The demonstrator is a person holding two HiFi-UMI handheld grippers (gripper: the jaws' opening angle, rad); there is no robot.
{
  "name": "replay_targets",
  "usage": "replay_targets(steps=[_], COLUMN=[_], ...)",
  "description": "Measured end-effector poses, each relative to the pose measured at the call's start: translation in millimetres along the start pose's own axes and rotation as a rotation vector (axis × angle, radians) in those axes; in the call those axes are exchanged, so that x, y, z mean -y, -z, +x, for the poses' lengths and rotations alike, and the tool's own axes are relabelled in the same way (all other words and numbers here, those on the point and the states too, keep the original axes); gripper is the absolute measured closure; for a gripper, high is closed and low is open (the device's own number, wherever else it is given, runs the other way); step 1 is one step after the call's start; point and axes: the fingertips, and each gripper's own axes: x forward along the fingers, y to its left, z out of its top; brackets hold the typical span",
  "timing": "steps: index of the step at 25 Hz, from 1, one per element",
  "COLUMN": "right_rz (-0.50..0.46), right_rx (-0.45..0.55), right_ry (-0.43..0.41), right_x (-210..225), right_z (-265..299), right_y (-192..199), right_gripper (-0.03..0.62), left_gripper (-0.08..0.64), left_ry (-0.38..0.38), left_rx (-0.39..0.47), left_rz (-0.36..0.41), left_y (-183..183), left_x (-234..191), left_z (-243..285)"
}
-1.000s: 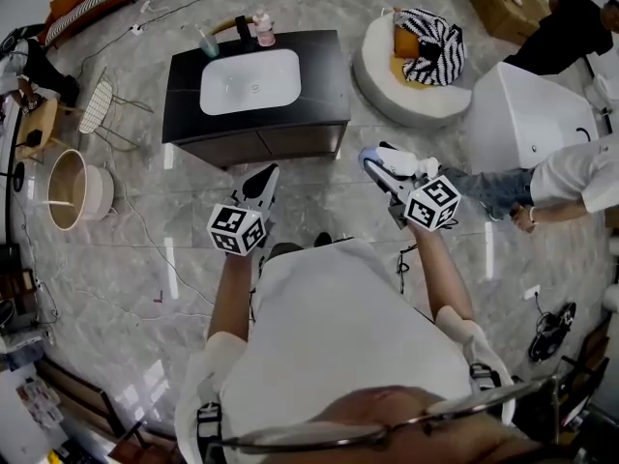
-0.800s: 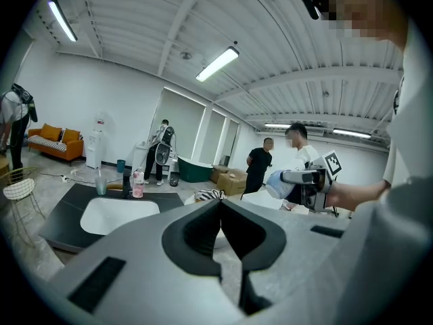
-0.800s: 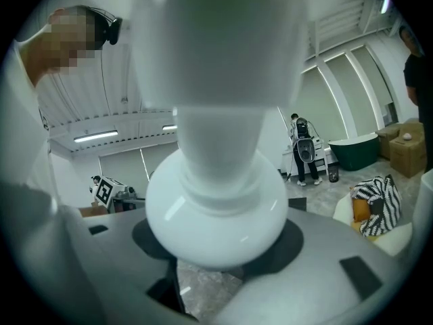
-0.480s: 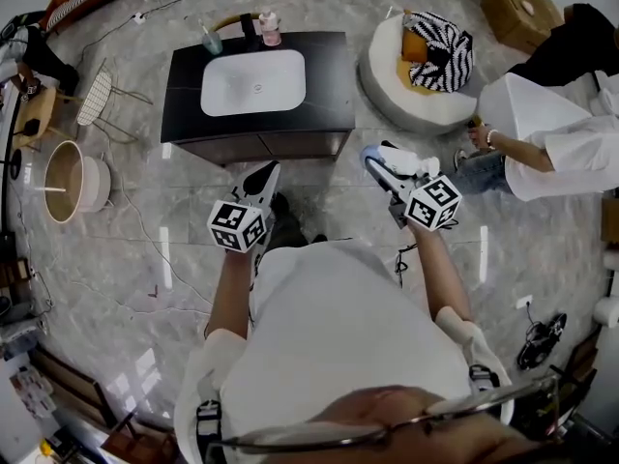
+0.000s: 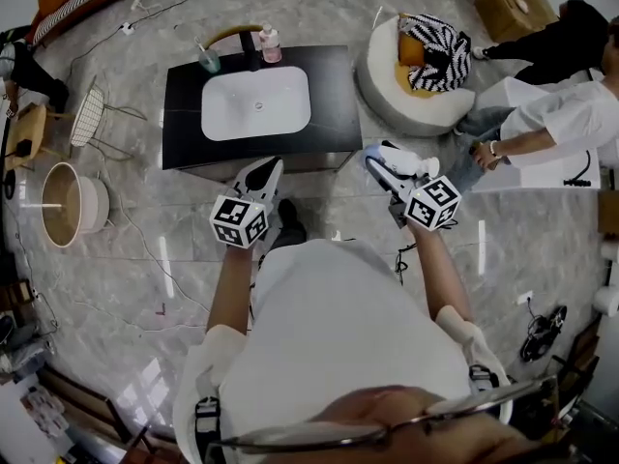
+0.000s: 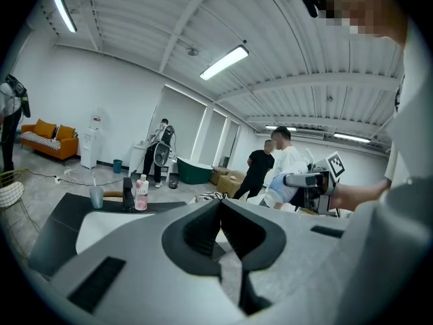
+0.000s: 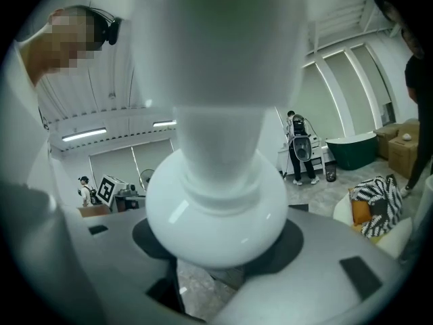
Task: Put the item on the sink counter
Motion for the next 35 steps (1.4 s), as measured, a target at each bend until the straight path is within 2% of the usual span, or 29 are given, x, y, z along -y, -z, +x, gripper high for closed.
replay_targets(steps=[9,18,28,35], right_rz=[0.026,0.016,-0.001,-0.024], right_rx=[0.018,0.019,-0.019,-0.053], right_ry=[0.082,0.147,0.144,0.095], right_x=[4,17,39,75], right_z=[67,112,137,159], right_y=[-17,-36,-49,-53], right_gripper=[0.341,0.341,0.341,0.341], left_gripper=[0.555,0.555,0.555,0.555], left_ry=[0.095,0.175,0.153,0.086], left_rx=[-0.036,-0.051,-0.047,-0.049], left_rz=[0.004,0.023,-0.009,-0.021], left_y=[-22,-39,-46,-48], left_x=[-73,-119,-139,-147], left_z=[25,53,65,88])
